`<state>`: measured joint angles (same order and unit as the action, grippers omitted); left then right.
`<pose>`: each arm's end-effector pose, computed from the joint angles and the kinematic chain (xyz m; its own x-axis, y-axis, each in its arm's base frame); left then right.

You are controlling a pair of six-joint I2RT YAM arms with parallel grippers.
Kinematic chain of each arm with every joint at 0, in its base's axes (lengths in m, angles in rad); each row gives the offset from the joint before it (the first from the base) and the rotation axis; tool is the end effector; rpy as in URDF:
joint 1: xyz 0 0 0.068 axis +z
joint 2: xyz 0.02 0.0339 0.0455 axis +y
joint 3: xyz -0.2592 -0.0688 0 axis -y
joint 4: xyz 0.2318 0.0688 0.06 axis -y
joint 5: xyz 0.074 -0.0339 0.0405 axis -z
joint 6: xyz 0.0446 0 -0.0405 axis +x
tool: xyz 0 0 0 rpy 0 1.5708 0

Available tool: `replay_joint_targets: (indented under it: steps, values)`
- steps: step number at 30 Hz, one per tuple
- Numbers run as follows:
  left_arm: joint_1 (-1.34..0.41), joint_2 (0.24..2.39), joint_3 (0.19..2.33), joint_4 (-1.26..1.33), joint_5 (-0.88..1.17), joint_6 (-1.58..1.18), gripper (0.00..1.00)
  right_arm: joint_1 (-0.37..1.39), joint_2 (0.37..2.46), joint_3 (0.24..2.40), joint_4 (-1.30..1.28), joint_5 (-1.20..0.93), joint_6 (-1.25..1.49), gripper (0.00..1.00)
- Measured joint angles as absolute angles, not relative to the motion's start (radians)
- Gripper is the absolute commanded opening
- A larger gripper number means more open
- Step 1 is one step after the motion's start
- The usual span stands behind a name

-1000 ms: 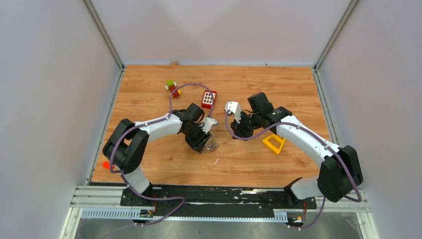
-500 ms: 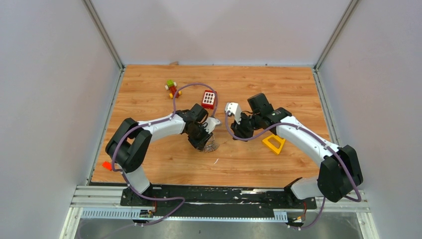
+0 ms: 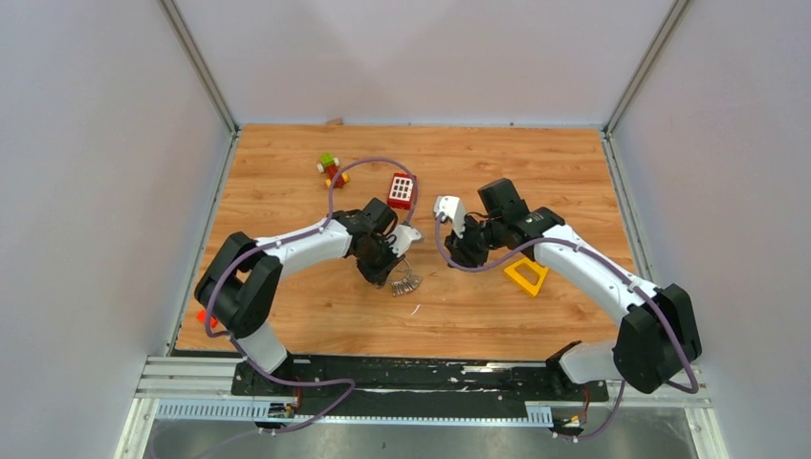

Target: Put the keys on the keyring

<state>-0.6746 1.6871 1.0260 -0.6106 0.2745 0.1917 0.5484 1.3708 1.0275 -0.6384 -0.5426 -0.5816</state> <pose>0.2301 -0.1995 0.1642 -0.6062 0.7196 -0.3386 0.7936 0.5753 -0.1981 0.2178 0.1601 0.2527 -0.2131 -0.6815 -0.7001 -0.9674 0.2475 0.0535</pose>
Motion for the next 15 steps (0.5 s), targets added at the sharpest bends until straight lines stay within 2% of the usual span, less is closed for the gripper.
replay_joint_targets:
  steps: [9, 15]
  values:
    - [-0.675, 1.494, 1.027, -0.628, 0.325, 0.275, 0.00, 0.547, 1.232, 1.026, -0.585, -0.578, -0.574, 0.36]
    - [-0.675, 1.360, 1.042, -0.624, 0.425, 0.325, 0.00, 0.546, 1.125, 1.026, -0.480, -0.740, -0.558, 0.38]
